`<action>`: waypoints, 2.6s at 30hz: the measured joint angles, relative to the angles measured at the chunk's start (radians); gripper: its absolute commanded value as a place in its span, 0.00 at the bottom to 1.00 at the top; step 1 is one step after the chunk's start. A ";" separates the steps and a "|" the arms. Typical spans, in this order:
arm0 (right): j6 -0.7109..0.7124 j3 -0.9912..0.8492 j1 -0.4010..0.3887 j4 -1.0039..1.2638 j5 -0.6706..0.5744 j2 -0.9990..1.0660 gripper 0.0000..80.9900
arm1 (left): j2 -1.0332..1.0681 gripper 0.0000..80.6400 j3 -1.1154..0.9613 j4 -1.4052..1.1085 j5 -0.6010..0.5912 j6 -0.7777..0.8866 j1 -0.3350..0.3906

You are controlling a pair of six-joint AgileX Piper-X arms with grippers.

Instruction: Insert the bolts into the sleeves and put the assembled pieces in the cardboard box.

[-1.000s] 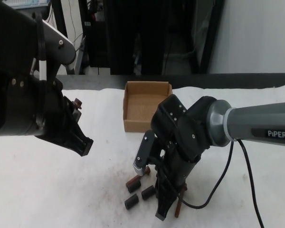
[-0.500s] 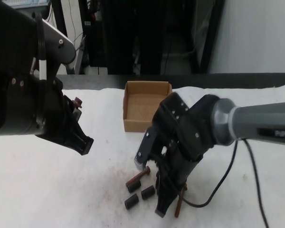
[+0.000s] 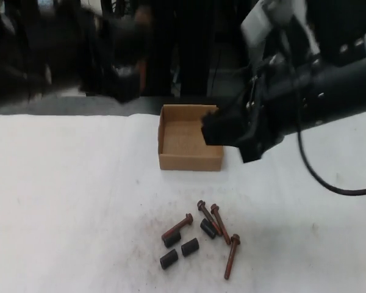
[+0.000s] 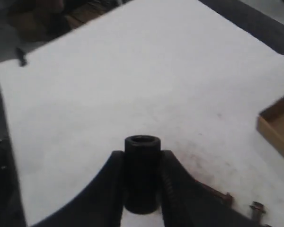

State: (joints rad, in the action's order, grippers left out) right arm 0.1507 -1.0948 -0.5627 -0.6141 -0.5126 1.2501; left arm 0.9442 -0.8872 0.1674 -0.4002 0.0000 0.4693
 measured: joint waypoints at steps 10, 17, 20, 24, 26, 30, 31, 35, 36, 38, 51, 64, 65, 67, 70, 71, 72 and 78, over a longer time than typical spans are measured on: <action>-0.073 0.073 0.008 0.162 -0.253 -0.021 0.01 | 0.080 0.00 0.000 -0.260 -0.355 0.291 -0.003; -0.390 0.281 0.008 0.779 -0.065 -0.027 0.01 | 0.086 0.00 0.000 -0.380 -0.357 0.392 -0.046; -0.465 0.367 0.011 1.029 -0.027 -0.031 0.01 | 0.086 0.00 0.000 -0.429 -0.354 0.414 -0.069; -0.509 0.438 0.010 1.209 -0.105 -0.034 0.01 | 0.094 0.00 0.000 -0.452 -0.403 0.408 -0.079; -0.514 0.473 0.005 1.291 -0.137 -0.034 0.01 | 0.110 0.00 0.000 -0.459 -0.456 0.403 -0.079; -0.518 0.496 -0.043 1.370 -0.213 -0.034 0.01 | 0.166 0.00 0.000 -0.459 -0.520 0.381 -0.079; -0.518 0.496 -0.054 1.370 -0.213 -0.034 0.01 | 0.179 0.00 0.000 -0.459 -0.534 0.367 -0.079; -0.518 0.496 -0.074 1.361 -0.192 -0.034 0.01 | 0.202 0.00 0.000 -0.453 -0.589 0.322 -0.079; -0.518 0.496 -0.074 1.351 -0.182 -0.034 0.01 | 0.202 0.00 0.000 -0.453 -0.589 0.320 -0.079; -0.518 0.496 -0.074 1.323 -0.164 -0.034 0.01 | 0.202 0.00 0.000 -0.453 -0.611 0.307 -0.079; -0.518 0.496 -0.074 1.286 -0.107 -0.034 0.01 | 0.202 0.00 0.000 -0.453 -0.665 0.309 -0.079; -0.518 0.490 -0.077 1.280 -0.093 -0.034 0.01 | 0.202 0.00 0.000 -0.453 -0.661 0.309 -0.079; -0.518 0.485 -0.077 1.280 -0.093 -0.034 0.01 | 0.202 0.00 0.000 -0.453 -0.661 0.309 -0.079; -0.518 0.474 -0.077 1.280 -0.093 -0.034 0.01 | 0.202 0.00 0.000 -0.453 -0.656 0.309 -0.079; -0.518 0.467 -0.077 1.280 -0.093 -0.034 0.01 | 0.202 0.00 0.000 -0.453 -0.656 0.309 -0.079; -0.518 0.466 -0.077 1.280 -0.093 -0.034 0.01 | 0.202 0.00 0.000 -0.453 -0.653 0.309 -0.079; -0.518 0.467 -0.077 1.278 -0.093 -0.034 0.01 | 0.202 0.00 0.000 -0.453 -0.654 0.309 -0.079; -0.518 0.467 -0.077 1.279 -0.109 -0.034 0.01 | 0.202 0.00 0.000 -0.453 -0.654 0.309 -0.079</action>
State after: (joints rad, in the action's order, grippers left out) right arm -0.3672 -0.6282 -0.6393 0.6652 -0.6213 1.2163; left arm 1.1461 -0.8872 -0.2855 -1.0538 0.3091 0.3903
